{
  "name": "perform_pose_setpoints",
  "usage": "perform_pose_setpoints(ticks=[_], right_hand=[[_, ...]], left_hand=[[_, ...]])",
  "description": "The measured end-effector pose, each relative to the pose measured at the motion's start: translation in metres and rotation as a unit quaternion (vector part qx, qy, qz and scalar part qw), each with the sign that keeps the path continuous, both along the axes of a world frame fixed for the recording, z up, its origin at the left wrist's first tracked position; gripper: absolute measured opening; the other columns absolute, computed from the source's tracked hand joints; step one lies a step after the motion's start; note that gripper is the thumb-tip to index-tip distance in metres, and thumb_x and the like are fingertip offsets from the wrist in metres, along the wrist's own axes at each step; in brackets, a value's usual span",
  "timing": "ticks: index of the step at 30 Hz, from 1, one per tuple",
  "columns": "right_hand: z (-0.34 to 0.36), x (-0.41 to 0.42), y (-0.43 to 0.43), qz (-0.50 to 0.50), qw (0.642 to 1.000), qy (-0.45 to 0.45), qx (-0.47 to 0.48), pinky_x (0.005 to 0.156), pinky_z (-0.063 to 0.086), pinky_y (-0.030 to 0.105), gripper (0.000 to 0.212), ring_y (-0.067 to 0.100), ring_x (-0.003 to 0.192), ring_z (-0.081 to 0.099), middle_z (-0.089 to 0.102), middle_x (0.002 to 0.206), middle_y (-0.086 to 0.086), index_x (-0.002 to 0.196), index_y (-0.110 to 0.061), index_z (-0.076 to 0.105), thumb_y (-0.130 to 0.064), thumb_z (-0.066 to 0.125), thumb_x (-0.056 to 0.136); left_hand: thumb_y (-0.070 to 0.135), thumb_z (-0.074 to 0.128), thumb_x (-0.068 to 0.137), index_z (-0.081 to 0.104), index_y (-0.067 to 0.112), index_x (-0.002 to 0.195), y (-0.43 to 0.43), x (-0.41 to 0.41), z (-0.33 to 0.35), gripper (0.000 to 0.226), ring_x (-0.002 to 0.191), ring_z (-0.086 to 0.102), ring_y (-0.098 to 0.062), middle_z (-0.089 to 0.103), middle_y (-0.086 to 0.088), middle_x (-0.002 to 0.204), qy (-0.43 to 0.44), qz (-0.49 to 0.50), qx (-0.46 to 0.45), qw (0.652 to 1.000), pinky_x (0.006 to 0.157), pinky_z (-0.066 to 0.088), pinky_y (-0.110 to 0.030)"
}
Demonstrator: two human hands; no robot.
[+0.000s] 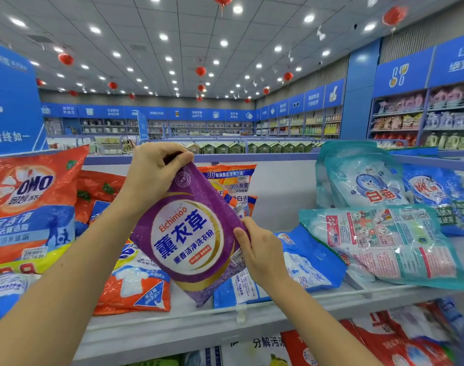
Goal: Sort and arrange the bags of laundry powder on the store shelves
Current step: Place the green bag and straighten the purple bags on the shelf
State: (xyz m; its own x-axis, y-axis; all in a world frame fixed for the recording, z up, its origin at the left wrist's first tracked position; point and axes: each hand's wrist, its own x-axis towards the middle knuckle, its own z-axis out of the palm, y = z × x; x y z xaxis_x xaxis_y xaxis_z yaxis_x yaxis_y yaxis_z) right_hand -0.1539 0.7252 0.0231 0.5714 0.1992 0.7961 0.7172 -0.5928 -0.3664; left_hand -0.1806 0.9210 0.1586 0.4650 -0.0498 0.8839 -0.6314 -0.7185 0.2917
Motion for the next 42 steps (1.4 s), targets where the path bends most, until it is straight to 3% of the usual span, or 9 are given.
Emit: perform_pose_setpoints(ticks=[4, 8, 14, 20, 23, 25, 32, 37, 42], right_hand=[[-0.004, 0.002, -0.008, 0.078, 0.990, 0.113, 0.044, 0.063, 0.051, 0.029, 0.065, 0.012, 0.066, 0.060, 0.065, 0.077, -0.005, 0.098, -0.011, 0.060, -0.066, 0.027, 0.090], [0.013, 0.006, -0.020, 0.233, 0.919, 0.305, 0.091, 0.087, 0.055, 0.036, 0.042, 0.014, 0.096, 0.067, 0.070, 0.106, -0.002, 0.113, -0.025, 0.058, -0.047, 0.068, 0.079], [0.021, -0.004, -0.032, 0.211, 0.921, 0.285, 0.160, 0.070, 0.055, 0.021, 0.011, 0.009, 0.076, 0.069, 0.073, 0.081, -0.002, 0.089, -0.014, 0.067, -0.024, 0.066, 0.085], [0.025, -0.033, -0.106, 0.141, 0.918, 0.277, 0.248, 0.063, 0.049, 0.012, 0.019, 0.002, 0.066, 0.067, 0.072, 0.068, -0.010, 0.063, -0.033, 0.072, -0.039, 0.061, 0.077], [0.014, -0.055, -0.165, 0.101, 0.899, 0.277, 0.323, 0.081, 0.054, 0.030, 0.020, 0.016, 0.086, 0.071, 0.075, 0.089, -0.001, 0.080, -0.032, 0.075, -0.045, 0.064, 0.071], [0.006, -0.075, -0.206, 0.085, 0.886, 0.273, 0.364, 0.079, 0.056, 0.032, 0.028, 0.021, 0.092, 0.070, 0.074, 0.098, 0.003, 0.090, -0.029, 0.075, -0.045, 0.065, 0.069], [-0.022, -0.151, -0.359, -0.005, 0.854, 0.280, 0.438, 0.066, 0.056, 0.025, 0.034, 0.025, 0.087, 0.071, 0.074, 0.096, 0.010, 0.091, -0.020, 0.076, -0.041, 0.067, 0.067], [-0.039, -0.189, -0.480, -0.052, 0.833, 0.295, 0.465, 0.067, 0.056, 0.027, 0.031, 0.024, 0.085, 0.071, 0.074, 0.095, 0.010, 0.088, -0.023, 0.076, -0.043, 0.066, 0.066], [-0.054, -0.209, -0.596, -0.061, 0.818, 0.310, 0.481, 0.070, 0.056, 0.028, 0.034, 0.025, 0.089, 0.071, 0.073, 0.099, 0.011, 0.093, -0.023, 0.076, -0.043, 0.069, 0.066]], left_hand=[[0.011, 0.064, 0.090, 0.074, 0.003, 0.093, -0.013, 0.000, 0.007, 0.014, 0.070, 0.058, 0.004, 0.066, 0.005, 0.080, -0.004, -0.018, 0.047, 0.999, 0.065, 0.044, -0.003], [0.016, 0.063, 0.091, 0.074, 0.005, 0.096, -0.035, 0.001, 0.017, 0.017, 0.071, 0.063, -0.010, 0.069, 0.001, 0.083, -0.009, -0.032, 0.130, 0.991, 0.066, 0.050, -0.016], [0.022, 0.060, 0.093, 0.073, 0.007, 0.097, -0.066, 0.007, 0.032, 0.020, 0.076, 0.065, -0.021, 0.071, -0.005, 0.084, -0.033, -0.030, 0.156, 0.987, 0.072, 0.054, -0.037], [0.032, 0.057, 0.091, 0.056, 0.009, 0.126, -0.113, 0.004, 0.031, 0.042, 0.109, 0.047, -0.008, 0.053, 0.008, 0.114, -0.116, -0.053, 0.016, 0.992, 0.103, 0.038, -0.040], [0.034, 0.056, 0.089, 0.051, 0.010, 0.129, -0.145, 0.000, 0.008, 0.047, 0.114, 0.047, -0.009, 0.052, 0.006, 0.122, -0.079, -0.102, -0.090, 0.988, 0.103, 0.039, -0.032], [0.037, 0.058, 0.086, 0.052, 0.013, 0.126, -0.175, -0.002, -0.018, 0.047, 0.112, 0.051, -0.009, 0.056, 0.003, 0.122, -0.028, -0.153, -0.140, 0.978, 0.097, 0.040, -0.022], [0.049, 0.069, 0.069, 0.050, 0.032, 0.111, -0.347, -0.032, -0.128, 0.049, 0.097, 0.060, -0.001, 0.061, 0.003, 0.111, 0.204, -0.385, -0.257, 0.863, 0.083, 0.050, -0.015], [0.005, 0.055, 0.088, 0.059, 0.025, 0.100, -0.499, -0.056, -0.178, 0.024, 0.077, 0.064, 0.013, 0.073, 0.021, 0.085, 0.365, -0.475, -0.228, 0.768, 0.063, 0.046, -0.002], [0.011, 0.056, 0.088, 0.066, 0.019, 0.102, -0.629, -0.078, -0.195, 0.019, 0.084, 0.072, -0.008, 0.076, 0.006, 0.088, 0.474, -0.481, -0.287, 0.680, 0.066, 0.056, -0.017]])
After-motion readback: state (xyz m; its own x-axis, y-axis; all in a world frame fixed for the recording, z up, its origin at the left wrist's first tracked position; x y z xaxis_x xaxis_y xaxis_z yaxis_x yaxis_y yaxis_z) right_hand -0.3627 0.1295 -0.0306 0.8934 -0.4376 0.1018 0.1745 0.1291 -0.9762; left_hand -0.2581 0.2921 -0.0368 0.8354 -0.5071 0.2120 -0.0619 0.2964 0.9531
